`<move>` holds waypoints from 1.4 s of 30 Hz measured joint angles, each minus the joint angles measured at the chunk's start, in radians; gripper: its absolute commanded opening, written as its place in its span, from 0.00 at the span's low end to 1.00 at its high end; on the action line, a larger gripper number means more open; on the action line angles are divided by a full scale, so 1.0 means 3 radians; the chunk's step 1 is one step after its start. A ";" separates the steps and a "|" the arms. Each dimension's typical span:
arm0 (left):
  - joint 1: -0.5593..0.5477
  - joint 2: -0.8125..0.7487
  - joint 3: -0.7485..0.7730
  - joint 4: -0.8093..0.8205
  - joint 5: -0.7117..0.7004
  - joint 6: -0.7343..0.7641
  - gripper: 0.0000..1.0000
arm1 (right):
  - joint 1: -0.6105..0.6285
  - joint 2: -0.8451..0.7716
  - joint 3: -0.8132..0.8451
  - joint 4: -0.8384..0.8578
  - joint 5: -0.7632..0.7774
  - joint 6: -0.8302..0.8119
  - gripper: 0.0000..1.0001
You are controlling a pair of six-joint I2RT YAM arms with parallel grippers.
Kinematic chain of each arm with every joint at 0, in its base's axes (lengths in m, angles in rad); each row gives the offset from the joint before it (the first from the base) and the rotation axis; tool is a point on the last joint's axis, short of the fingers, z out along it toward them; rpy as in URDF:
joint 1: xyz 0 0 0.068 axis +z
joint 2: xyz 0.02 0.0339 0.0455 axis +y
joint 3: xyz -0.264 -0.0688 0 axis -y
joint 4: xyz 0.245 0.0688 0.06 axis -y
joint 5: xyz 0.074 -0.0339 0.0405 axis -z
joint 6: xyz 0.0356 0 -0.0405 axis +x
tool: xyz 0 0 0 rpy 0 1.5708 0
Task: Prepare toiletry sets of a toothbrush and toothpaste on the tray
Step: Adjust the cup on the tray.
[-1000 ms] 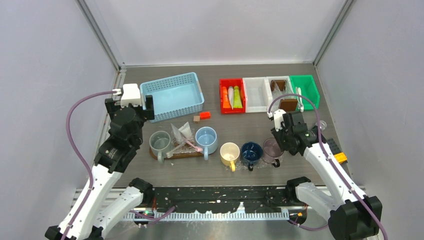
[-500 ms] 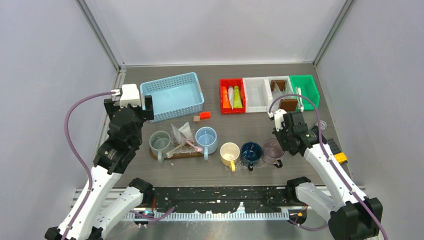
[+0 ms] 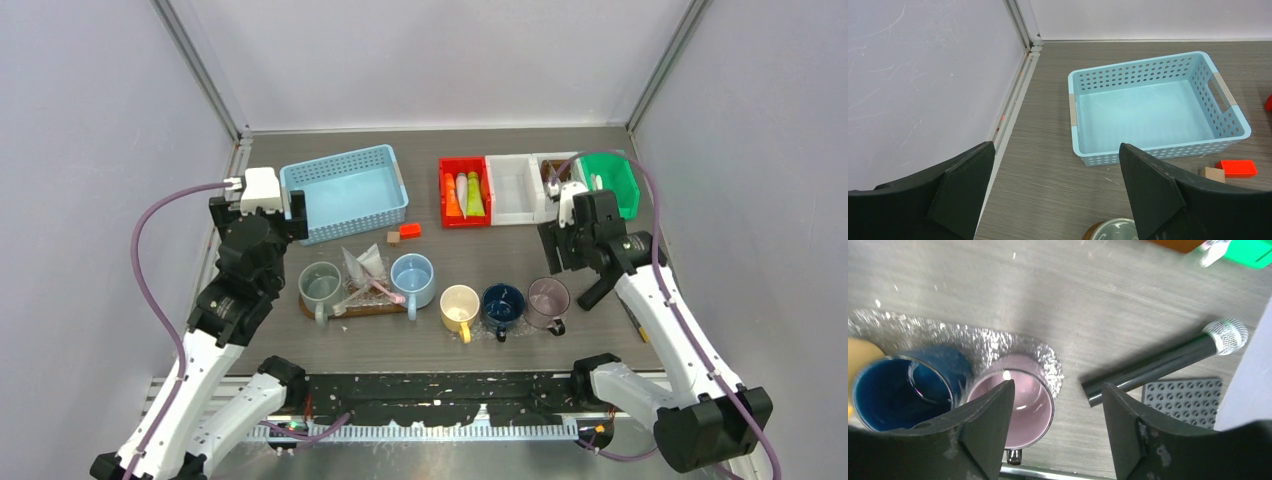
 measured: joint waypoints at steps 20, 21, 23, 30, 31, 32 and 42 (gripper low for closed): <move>0.0039 0.0146 0.0000 0.0001 0.0118 -0.0029 0.97 | 0.0000 -0.0195 0.0418 -0.0729 0.0540 0.2570 0.97; 0.0042 0.0146 0.0000 0.0001 0.0121 -0.0032 0.97 | 0.0000 -0.0179 0.0388 -0.0773 0.0572 0.2645 0.96; 0.0043 0.0146 0.0000 0.0001 0.0123 -0.0038 0.96 | 0.0000 -0.0081 0.0341 -0.0842 0.0623 0.2780 0.93; 0.0046 0.0159 -0.0018 0.0003 0.0167 -0.0075 0.96 | 0.0000 0.0005 0.0127 -0.0969 0.0795 0.3016 0.78; 0.0047 0.0161 -0.0020 0.0003 0.0174 -0.0076 0.96 | 0.0000 0.0024 0.0109 -0.0977 0.0800 0.3035 0.72; 0.0048 0.0165 -0.0024 0.0001 0.0178 -0.0076 0.96 | 0.0000 0.0055 0.0089 -0.0973 0.0806 0.3052 0.70; 0.0061 0.0168 -0.0043 0.0003 0.0200 -0.0084 0.95 | 0.0000 0.0318 -0.0212 -0.0777 0.0743 0.3086 0.47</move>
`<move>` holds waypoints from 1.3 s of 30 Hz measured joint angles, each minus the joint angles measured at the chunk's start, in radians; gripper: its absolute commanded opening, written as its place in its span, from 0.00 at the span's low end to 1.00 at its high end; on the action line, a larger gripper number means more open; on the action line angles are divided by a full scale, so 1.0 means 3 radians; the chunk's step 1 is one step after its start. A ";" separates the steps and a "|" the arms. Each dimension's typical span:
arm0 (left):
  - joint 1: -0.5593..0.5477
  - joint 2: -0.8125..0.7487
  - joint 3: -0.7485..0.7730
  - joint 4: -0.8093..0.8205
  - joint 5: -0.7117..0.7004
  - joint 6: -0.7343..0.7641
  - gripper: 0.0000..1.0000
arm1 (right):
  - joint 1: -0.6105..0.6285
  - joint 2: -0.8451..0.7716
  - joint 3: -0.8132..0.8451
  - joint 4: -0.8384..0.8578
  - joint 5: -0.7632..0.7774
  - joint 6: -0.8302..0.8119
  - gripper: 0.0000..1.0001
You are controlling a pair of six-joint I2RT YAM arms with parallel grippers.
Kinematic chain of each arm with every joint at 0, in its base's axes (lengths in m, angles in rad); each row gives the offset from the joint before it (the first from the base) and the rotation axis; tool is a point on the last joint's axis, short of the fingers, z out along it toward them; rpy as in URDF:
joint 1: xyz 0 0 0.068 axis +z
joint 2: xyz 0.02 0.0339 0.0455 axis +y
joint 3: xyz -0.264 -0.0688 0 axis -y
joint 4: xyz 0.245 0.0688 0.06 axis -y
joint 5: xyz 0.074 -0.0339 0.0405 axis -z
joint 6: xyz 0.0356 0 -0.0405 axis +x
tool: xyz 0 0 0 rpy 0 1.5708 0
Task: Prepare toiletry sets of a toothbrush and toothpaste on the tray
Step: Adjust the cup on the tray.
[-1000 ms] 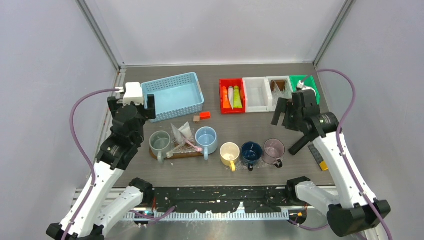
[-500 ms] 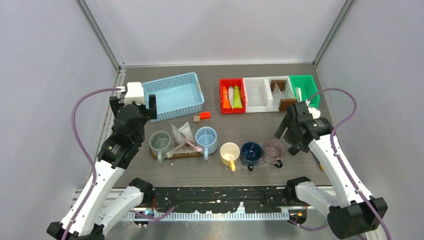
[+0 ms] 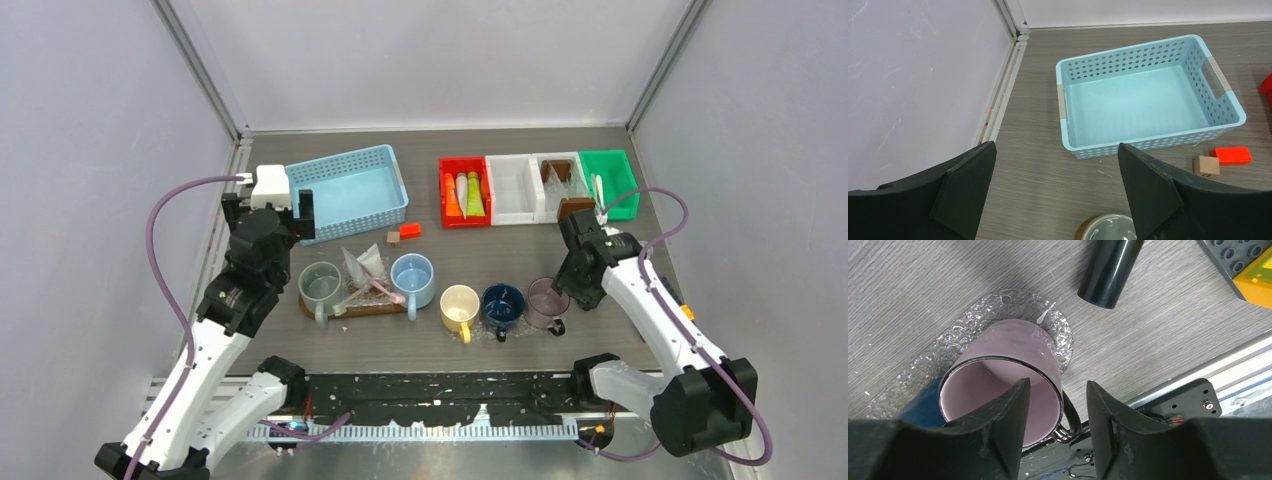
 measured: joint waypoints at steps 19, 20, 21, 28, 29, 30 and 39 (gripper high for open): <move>0.0003 -0.0004 -0.0006 0.0000 0.0000 0.0000 0.95 | 0.0000 0.0118 -0.0083 0.0048 -0.0104 0.0182 0.26; 0.0003 -0.0004 -0.0006 0.0000 0.0000 0.0000 0.95 | 0.0000 0.0114 -0.0083 0.0033 -0.0106 0.0193 0.23; 0.0003 -0.0004 -0.0006 0.0000 0.0001 0.0000 0.94 | 0.0000 0.0109 -0.0083 0.0022 -0.0106 0.0205 0.22; 0.0003 -0.0004 -0.0006 0.0000 0.0000 0.0000 0.94 | 0.0000 0.0062 -0.0083 -0.0086 -0.0112 0.0240 0.22; 0.0003 -0.0004 -0.0006 0.0000 0.0001 0.0000 0.94 | 0.0000 0.0060 -0.0083 -0.0097 -0.0112 0.0240 0.23; 0.0003 -0.0004 -0.0006 0.0000 0.0001 0.0000 0.94 | 0.0000 0.0055 -0.0083 -0.0103 -0.0112 0.0242 0.24; 0.0004 -0.0003 -0.0006 0.0000 0.0003 0.0000 0.94 | 0.0000 0.0053 0.0158 -0.0234 -0.0127 0.0177 0.51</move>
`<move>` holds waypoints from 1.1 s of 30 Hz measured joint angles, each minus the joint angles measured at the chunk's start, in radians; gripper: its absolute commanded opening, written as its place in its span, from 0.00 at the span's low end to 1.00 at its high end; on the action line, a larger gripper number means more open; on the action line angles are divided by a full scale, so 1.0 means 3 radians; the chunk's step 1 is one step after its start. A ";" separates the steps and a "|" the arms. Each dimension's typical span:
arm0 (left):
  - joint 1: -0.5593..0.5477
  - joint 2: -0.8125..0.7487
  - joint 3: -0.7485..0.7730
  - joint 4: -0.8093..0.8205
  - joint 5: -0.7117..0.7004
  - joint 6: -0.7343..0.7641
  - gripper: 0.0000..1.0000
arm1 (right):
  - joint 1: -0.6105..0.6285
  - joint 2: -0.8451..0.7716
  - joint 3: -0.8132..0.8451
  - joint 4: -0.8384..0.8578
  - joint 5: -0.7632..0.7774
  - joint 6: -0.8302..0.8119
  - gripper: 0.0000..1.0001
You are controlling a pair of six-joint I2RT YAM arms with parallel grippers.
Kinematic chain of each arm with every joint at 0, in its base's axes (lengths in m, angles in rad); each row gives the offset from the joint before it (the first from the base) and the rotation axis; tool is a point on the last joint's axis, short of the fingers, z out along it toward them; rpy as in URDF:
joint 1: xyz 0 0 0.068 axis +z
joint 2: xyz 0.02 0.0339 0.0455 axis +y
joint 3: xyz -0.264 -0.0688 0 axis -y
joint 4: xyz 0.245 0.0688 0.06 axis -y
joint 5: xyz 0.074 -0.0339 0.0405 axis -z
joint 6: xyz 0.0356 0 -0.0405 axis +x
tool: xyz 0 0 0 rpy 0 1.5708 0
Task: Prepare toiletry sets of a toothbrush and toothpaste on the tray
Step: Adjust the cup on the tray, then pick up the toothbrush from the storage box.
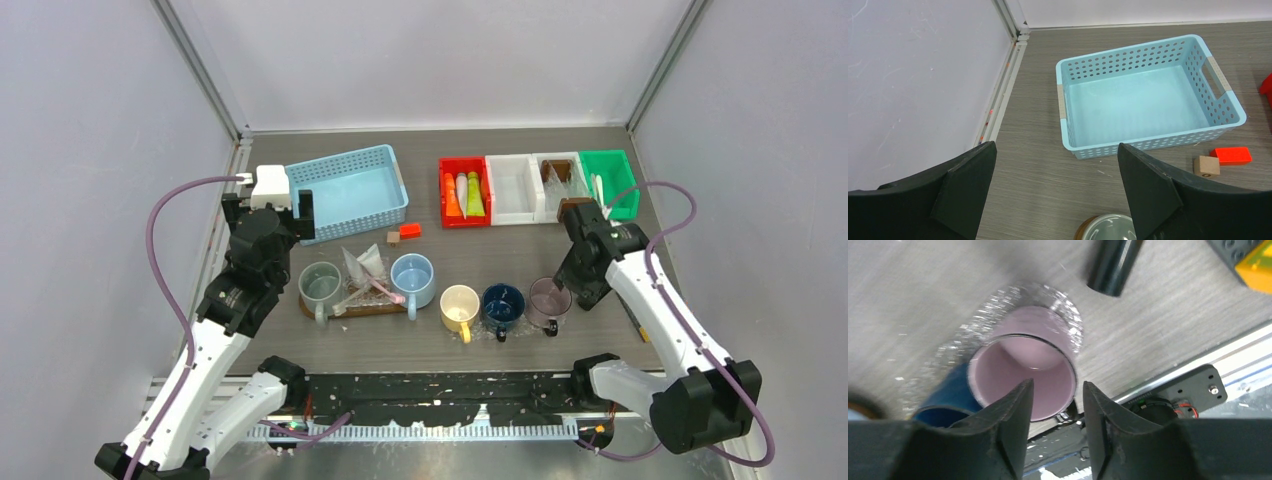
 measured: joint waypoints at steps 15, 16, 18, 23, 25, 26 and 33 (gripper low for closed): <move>0.0001 0.0000 0.0000 0.0000 0.0057 -0.0001 0.95 | -0.0042 0.0781 0.1811 0.0069 0.0395 -0.0814 0.74; 0.0001 0.0000 0.0000 0.0000 0.0062 -0.0001 0.95 | -0.0070 0.0857 0.1874 0.0120 0.0432 -0.0867 0.74; 0.0003 -0.0003 0.0000 0.0000 0.0072 -0.0001 0.95 | -0.0164 0.1010 0.1972 0.0224 0.0462 -0.0964 0.74; 0.0003 -0.0004 0.0000 0.0000 0.0106 -0.0031 0.95 | -0.0593 0.1378 0.2099 0.0511 0.0375 -0.1124 0.74; 0.0003 -0.0004 0.0000 0.0000 0.0125 -0.0043 0.95 | -0.0802 0.1509 0.2118 0.0608 0.0285 -0.1158 0.74; 0.0003 -0.0004 0.0000 0.0000 0.0137 -0.0055 0.95 | -0.0927 0.1588 0.2131 0.0664 0.0221 -0.1171 0.74; 0.0003 0.0009 -0.0001 0.0000 0.0184 -0.0104 0.95 | -0.1212 0.2031 0.2340 0.0852 0.0005 -0.1264 0.74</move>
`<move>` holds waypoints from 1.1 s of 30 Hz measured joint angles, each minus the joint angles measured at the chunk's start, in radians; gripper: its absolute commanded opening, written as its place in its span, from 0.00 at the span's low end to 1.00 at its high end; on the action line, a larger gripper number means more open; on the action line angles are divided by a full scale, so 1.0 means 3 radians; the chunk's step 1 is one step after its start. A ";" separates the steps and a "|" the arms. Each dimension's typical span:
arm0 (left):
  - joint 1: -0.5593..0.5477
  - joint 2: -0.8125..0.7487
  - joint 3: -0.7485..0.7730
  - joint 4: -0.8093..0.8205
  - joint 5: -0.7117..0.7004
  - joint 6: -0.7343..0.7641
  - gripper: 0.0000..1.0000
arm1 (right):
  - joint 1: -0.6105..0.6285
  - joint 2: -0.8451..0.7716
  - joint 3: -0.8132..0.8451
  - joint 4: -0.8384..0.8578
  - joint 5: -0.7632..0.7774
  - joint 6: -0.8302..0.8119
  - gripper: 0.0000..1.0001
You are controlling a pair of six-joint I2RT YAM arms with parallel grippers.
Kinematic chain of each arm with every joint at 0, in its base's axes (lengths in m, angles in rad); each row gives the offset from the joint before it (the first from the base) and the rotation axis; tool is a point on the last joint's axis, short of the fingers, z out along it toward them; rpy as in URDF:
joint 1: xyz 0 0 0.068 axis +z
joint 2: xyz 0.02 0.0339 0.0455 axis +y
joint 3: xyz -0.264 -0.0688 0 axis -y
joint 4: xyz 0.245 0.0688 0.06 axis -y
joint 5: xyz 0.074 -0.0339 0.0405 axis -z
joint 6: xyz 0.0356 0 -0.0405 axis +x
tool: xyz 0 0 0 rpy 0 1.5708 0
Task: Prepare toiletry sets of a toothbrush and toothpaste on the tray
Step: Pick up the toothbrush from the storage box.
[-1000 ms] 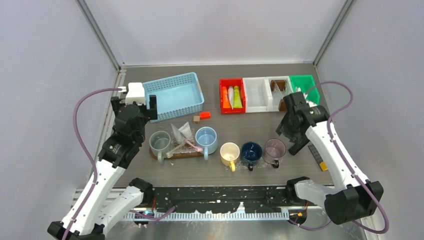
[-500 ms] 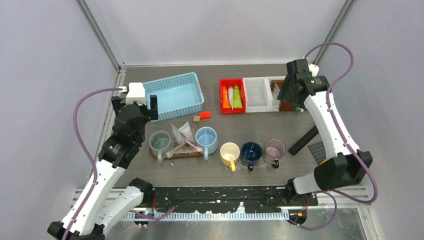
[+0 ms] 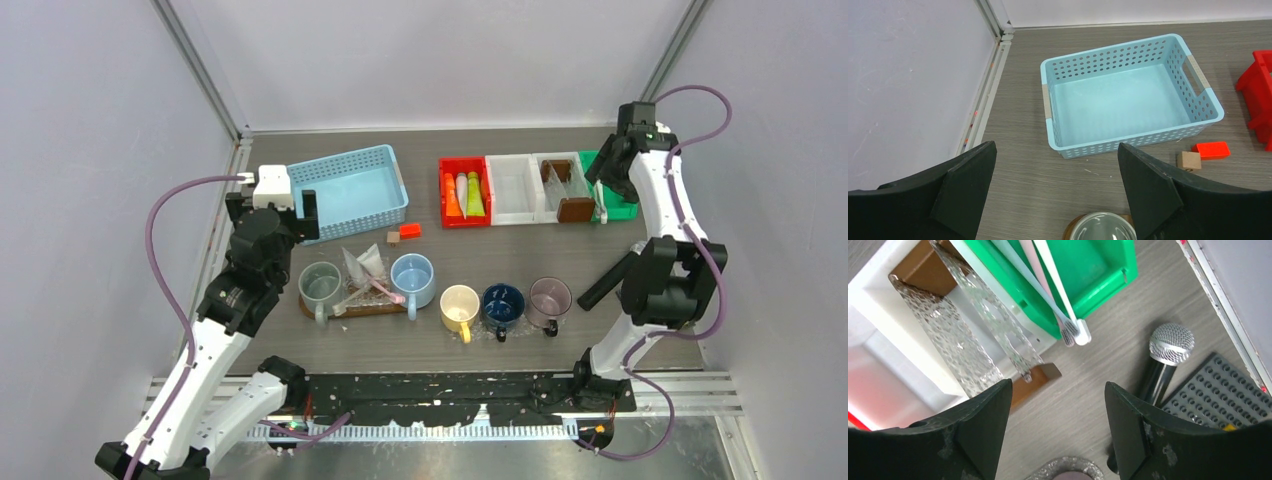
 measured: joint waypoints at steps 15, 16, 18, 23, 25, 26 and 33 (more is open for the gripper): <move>0.0000 0.0051 -0.0058 0.0011 0.0029 -0.0003 0.95 | -0.0415 0.1038 0.0568 0.0239 -0.0223 -0.0117 0.59; -0.0001 0.0051 -0.0058 0.0011 0.0029 -0.0001 0.95 | -0.0422 0.1129 0.0636 0.0239 -0.0258 -0.0144 0.58; -0.0001 0.0053 -0.0060 0.0011 0.0037 -0.0003 0.95 | -0.0425 0.1261 0.0730 0.0252 -0.0312 -0.0186 0.58; -0.0004 0.0081 -0.0061 0.0013 0.0048 -0.0001 0.95 | -0.0431 0.1500 0.0843 0.0266 -0.0444 -0.0291 0.56; -0.0004 0.0089 -0.0061 0.0013 0.0050 -0.0001 0.95 | -0.0431 0.1572 0.0868 0.0264 -0.0490 -0.0328 0.52; -0.0004 0.0093 -0.0061 0.0013 0.0050 -0.0001 0.94 | -0.0431 0.1598 0.0875 0.0266 -0.0504 -0.0343 0.51; -0.0004 0.0123 -0.0061 0.0014 0.0050 -0.0001 0.94 | -0.0437 0.1742 0.0960 0.0322 -0.0558 -0.0408 0.40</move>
